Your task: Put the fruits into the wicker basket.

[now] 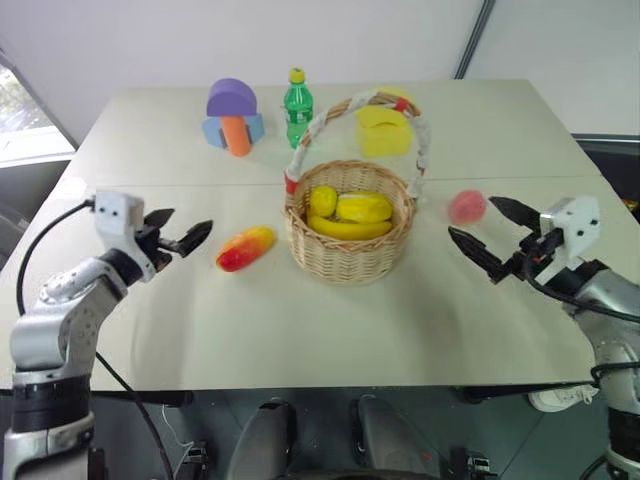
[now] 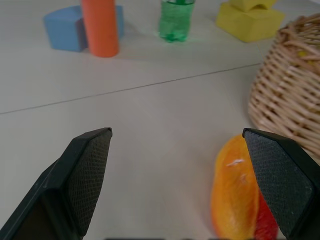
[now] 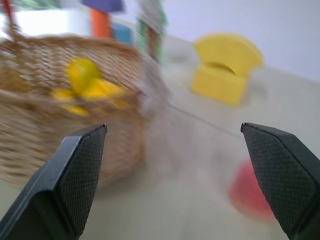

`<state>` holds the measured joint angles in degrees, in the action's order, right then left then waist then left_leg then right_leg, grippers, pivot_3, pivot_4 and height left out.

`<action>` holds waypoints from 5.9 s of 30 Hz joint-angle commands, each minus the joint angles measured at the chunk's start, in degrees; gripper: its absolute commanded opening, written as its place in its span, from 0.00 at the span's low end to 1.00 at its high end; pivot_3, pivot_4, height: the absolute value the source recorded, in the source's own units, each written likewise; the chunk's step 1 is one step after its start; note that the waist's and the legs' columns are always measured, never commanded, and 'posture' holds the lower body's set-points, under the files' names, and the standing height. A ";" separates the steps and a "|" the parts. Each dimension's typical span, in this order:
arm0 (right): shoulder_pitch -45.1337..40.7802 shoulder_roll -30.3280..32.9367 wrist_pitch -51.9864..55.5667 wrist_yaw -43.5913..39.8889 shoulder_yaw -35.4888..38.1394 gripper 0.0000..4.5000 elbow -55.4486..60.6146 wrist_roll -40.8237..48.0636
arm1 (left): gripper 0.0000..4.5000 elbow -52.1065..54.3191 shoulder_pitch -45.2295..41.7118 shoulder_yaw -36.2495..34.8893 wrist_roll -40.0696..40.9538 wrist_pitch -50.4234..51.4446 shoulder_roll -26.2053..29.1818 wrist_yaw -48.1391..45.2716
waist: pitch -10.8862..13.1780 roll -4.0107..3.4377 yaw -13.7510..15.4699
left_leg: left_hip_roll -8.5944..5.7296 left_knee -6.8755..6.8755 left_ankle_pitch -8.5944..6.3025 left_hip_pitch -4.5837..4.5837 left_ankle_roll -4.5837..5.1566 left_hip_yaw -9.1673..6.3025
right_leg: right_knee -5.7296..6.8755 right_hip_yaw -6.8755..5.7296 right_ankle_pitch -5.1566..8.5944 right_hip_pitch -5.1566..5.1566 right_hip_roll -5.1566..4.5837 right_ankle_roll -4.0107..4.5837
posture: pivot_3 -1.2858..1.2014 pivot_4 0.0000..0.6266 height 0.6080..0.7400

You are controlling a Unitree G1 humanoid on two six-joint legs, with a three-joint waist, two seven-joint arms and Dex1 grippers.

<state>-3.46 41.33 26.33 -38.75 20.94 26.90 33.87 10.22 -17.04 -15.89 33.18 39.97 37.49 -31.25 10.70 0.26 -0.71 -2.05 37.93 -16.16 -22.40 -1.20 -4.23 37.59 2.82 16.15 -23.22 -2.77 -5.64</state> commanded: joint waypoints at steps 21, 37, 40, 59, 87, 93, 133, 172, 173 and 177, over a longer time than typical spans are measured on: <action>-8.45 -3.08 7.16 4.00 -15.59 1.00 15.70 6.81 | 1.00 -1.84 -10.74 24.37 -15.63 8.46 2.43 -2.41 | 0.05 0.18 -0.21 | -0.04 0.03 0.03 -0.05 -0.04 -0.14 | -0.04 -0.08 0.00 0.00 0.00 0.00 | 0.52 0.24 1.00; -8.17 -3.91 5.86 3.87 -16.96 1.00 15.52 4.33 | 0.45 -1.46 -10.37 16.41 -15.04 7.27 1.56 -3.03 | 0.06 0.19 -0.07 | -0.03 0.00 0.03 -0.07 -0.04 -0.16 | -0.05 -0.09 0.00 -0.04 0.01 0.00 | 0.52 0.24 1.00; -7.96 -2.87 5.41 2.96 -15.31 1.00 14.47 4.14 | 0.45 3.96 -5.23 8.06 -9.32 4.72 4.14 -8.74 | 0.06 0.19 -0.39 | -0.01 -0.01 0.03 -0.08 -0.04 -0.15 | -0.05 -0.07 0.00 -0.08 0.01 0.00 | 0.52 0.24 1.00; -7.17 1.99 0.72 -1.46 -6.23 1.00 4.57 -0.87 | 0.45 9.65 -25.18 24.70 -3.30 11.32 -12.76 -0.85 | 0.07 0.27 0.85 | -0.06 0.06 0.00 -0.11 0.01 -0.15 | -0.20 -0.17 -0.02 0.04 0.08 -0.03 | 0.52 0.24 1.00; -28.27 -10.34 -4.74 19.46 -7.46 1.00 -46.36 -18.19 | 1.00 20.02 -8.68 16.41 5.04 2.71 -10.29 -10.26 | 0.07 0.21 -0.11 | -0.08 0.07 0.08 -0.05 -0.11 0.02 | -0.02 -0.01 -0.01 -0.01 0.09 -0.02 | 0.52 0.24 1.00; -30.75 -11.24 -7.23 16.82 -7.43 1.00 -53.13 -18.15 | 1.00 20.10 -9.30 17.78 4.98 2.86 -10.41 -9.48 | 0.07 0.21 -0.39 | -0.04 0.06 0.07 -0.04 -0.10 0.03 | -0.01 -0.01 -0.01 -0.03 0.14 -0.02 | 0.52 0.24 1.00; -23.21 -13.41 9.12 11.66 -21.80 0.99 0.74 -6.54 | 1.00 16.14 -2.24 11.90 4.10 -5.87 -6.83 -11.54 | 0.08 0.21 0.06 | -0.11 0.04 0.09 -0.33 -0.14 -0.16 | -0.10 -0.05 -0.03 -0.26 -0.03 0.01 | 0.52 0.24 1.00; -22.24 -8.60 -2.09 21.09 3.35 0.01 -17.13 -11.49 | 1.00 15.33 -4.79 15.64 4.26 -6.22 -10.46 -10.56 | 0.09 0.19 0.13 | -0.12 0.01 0.05 -0.12 -0.05 -0.15 | -0.07 -0.09 -0.03 -0.05 0.01 0.02 | 0.52 0.24 1.00; -22.83 -7.48 -2.58 23.06 5.23 0.01 -19.58 -12.62 | 1.00 15.00 -5.04 15.93 4.14 -6.36 -10.72 -10.66 | 0.09 0.19 0.09 | -0.12 0.01 0.05 -0.12 -0.05 -0.15 | -0.07 -0.09 -0.03 -0.05 0.02 0.02 | 0.52 0.24 1.00; -25.26 -5.75 -5.41 27.59 8.87 0.01 -28.73 -14.73 | 1.00 13.91 -5.97 17.04 3.52 -6.86 -11.52 -11.13 | 0.09 0.20 -0.04 | -0.10 0.01 0.05 -0.10 -0.05 -0.11 | -0.07 -0.09 -0.03 -0.04 0.07 0.02 | 0.52 0.24 1.00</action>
<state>-27.32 34.94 23.54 -12.55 28.02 -0.91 19.35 23.50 -21.83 1.07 36.81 34.41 26.25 -42.03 10.79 0.46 -0.75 -2.13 37.94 -16.11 -22.50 -1.25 -4.32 37.52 2.73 16.12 -23.25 -2.68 -5.62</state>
